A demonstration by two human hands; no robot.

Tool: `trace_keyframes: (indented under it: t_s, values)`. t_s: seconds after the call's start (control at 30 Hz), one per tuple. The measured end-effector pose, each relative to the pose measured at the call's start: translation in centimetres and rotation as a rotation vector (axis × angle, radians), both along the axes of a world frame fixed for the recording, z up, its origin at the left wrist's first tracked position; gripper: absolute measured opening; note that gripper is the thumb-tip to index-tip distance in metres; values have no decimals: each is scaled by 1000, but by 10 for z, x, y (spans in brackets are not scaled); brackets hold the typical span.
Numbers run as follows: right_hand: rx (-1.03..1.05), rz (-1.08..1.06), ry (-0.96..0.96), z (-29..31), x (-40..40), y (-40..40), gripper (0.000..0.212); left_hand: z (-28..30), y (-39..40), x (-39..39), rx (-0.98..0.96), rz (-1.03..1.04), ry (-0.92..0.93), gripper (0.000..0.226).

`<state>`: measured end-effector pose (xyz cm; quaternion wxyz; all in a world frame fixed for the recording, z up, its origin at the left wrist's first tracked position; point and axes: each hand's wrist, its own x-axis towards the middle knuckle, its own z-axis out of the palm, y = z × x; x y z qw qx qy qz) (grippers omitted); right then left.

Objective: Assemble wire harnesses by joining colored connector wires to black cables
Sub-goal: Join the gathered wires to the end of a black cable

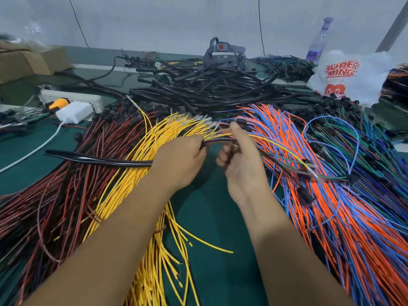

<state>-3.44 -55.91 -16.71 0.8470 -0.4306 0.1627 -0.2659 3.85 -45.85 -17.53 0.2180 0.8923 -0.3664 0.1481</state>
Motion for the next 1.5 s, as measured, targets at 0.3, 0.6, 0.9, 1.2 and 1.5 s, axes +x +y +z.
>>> trace_keyframes:
  t_s: [0.3, 0.6, 0.9, 1.2, 1.5]
  values:
    - [-335, -308, 46, -5, 1, -5, 33, -4, 13, 9, 45, -14, -99, 22]
    - [-389, -149, 84, -9, 3, 3, 43, 2, 1, -9, 2, -170, -92, 24]
    - [-382, 6, 147, -10, 2, 2, 28, 5, 7, -5, -236, -354, 56, 19]
    - [-184, -328, 26, -6, 2, -4, 29, -2, 21, 8, -79, -111, 18, 23]
    - [-312, -200, 70, -10, 6, 3, 35, 3, 15, -3, -31, -208, -81, 22]
